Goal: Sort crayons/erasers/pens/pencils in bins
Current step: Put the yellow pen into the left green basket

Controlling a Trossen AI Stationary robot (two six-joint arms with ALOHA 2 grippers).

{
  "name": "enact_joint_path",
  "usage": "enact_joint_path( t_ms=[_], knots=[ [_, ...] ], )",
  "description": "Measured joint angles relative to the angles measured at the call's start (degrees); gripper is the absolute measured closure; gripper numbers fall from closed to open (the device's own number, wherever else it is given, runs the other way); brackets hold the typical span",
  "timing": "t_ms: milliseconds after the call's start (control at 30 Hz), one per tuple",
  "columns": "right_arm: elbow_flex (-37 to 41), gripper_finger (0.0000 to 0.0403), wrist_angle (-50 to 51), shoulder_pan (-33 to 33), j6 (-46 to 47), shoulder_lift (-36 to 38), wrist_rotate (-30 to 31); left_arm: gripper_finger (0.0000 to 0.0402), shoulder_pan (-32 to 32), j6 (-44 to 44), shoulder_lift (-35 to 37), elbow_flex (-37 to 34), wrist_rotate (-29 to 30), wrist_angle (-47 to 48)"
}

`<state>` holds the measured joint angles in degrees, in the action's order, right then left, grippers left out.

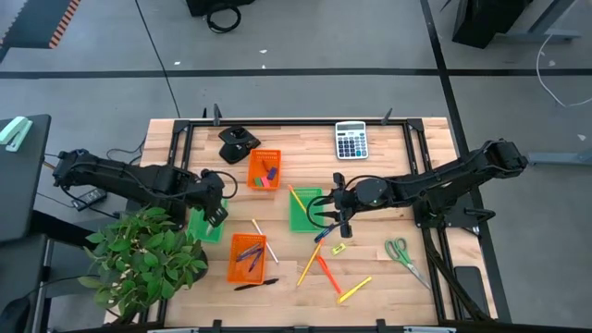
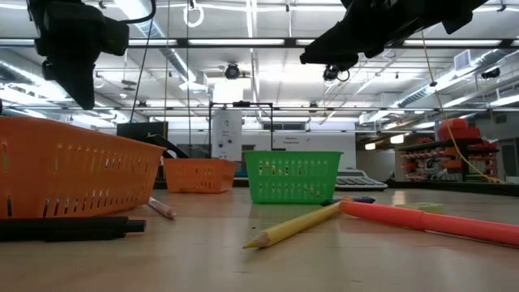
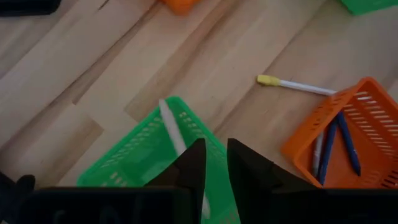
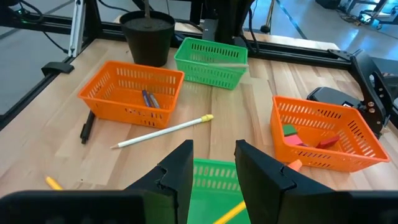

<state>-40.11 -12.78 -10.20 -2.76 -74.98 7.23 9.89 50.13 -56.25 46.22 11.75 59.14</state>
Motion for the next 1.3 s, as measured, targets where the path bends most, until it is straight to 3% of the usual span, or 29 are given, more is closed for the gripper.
enact_joint_path(
  t_ms=[233,367,567,800,967,1167,1300],
  knots=[
    [0.0,0.0278,0.3,0.0,0.0,0.0,0.0,0.0324,0.0,-1.7,0.0,0.0,2.3,-0.8],
    [0.0,0.0278,0.3,0.0,-0.2,0.0,0.0,0.0320,0.0,-6.5,0.0,0.0,5.8,-6.4],
    [0.0,0.0278,0.3,0.1,0.1,0.0,0.6,0.0326,0.0,-21.7,0.0,0.0,8.1,-26.6],
    [2.2,0.0278,0.3,-0.1,9.6,0.0,1.6,0.0327,0.0,-37.5,-1.1,0.0,9.8,-46.8],
    [3.9,0.0278,0.5,-0.1,14.2,0.0,2.9,0.0330,0.0,-40.3,-5.0,-0.2,10.2,-54.2],
    [4.0,0.0278,1.3,-2.4,18.1,0.0,3.2,0.0340,1.3,-40.5,-14.3,-6.7,10.1,-76.2],
    [4.0,0.0278,2.3,-5.7,20.7,0.0,3.5,0.0347,2.9,-41.7,-17.7,-8.5,10.1,-83.1]
  ],
)
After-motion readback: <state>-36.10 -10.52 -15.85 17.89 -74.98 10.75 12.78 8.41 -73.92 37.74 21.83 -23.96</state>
